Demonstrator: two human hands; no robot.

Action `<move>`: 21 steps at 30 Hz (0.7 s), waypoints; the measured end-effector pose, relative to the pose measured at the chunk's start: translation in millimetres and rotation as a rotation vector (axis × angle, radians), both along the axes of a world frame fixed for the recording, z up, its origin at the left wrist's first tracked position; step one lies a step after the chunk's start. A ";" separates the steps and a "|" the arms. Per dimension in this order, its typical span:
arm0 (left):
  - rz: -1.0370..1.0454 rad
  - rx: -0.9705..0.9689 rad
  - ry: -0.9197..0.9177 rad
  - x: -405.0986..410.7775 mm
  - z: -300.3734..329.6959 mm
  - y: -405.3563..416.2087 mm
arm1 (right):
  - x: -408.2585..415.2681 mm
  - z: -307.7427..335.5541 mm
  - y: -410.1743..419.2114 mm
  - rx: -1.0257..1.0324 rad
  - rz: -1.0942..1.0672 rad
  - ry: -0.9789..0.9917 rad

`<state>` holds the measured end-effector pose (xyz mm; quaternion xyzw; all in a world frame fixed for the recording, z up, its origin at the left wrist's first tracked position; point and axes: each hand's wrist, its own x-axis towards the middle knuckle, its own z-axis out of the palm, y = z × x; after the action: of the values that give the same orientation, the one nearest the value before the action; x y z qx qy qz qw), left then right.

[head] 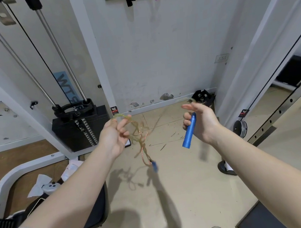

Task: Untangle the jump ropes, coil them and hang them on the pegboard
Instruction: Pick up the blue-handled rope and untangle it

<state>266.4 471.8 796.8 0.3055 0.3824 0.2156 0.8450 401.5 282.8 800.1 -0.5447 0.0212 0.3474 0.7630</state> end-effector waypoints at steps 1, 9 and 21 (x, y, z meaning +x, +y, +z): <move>-0.029 0.006 -0.019 2.4 4.4 -4.3 | -3.0 -0.8 3.0 -0.048 0.041 -0.046; -0.195 -0.021 -0.226 8.9 44.7 -30.3 | -34.3 -13.4 15.3 -0.262 0.666 -0.299; -0.151 0.055 -0.291 17.9 62.0 -35.8 | -52.5 12.6 34.0 -0.361 0.598 -0.585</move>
<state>284.3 436.0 858.8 0.3219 0.2258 0.2040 0.8965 348.9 316.8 812.6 -0.7265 -0.2931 0.3747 0.4960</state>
